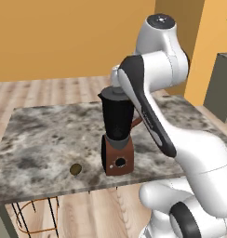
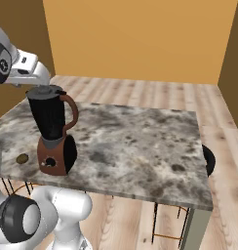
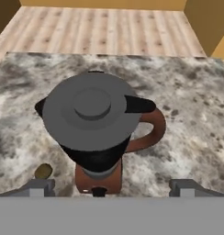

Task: Open the blender lid, put the kiwi in the blender, close the lid, and start the blender.

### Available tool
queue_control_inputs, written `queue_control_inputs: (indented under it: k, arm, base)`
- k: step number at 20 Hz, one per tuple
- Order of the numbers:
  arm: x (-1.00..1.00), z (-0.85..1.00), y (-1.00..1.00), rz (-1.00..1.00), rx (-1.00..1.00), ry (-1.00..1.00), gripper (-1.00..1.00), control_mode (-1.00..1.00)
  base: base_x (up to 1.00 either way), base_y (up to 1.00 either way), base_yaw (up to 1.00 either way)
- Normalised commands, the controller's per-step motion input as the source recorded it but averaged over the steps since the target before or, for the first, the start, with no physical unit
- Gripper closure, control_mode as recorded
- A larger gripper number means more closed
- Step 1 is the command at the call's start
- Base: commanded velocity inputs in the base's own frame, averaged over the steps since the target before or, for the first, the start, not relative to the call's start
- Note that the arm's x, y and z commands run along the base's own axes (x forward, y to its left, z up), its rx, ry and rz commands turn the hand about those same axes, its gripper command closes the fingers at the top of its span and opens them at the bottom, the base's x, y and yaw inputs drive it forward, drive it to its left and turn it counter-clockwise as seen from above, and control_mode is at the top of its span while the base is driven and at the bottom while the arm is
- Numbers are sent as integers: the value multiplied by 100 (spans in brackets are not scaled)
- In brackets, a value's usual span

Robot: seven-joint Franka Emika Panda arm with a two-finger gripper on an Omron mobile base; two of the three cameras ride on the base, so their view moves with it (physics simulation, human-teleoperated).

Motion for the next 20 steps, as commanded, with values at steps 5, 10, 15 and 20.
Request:
queue_control_inputs:
  k: [5, 10, 15, 20]
  arm:
    - [56, -55, 3, 0, 0, 9, -100, -100]
    - [55, -29, 45, 0, 0, 15, -100, -100]
    - [46, -1, 34, 0, 0, 9, -100, -100]
    - [29, 0, 1, 0, 0, 1, -100, -100]
  base:
    - [0, 0, 0]
    - [0, 0, 0]
    - [0, 0, 0]
    - [0, 0, 0]
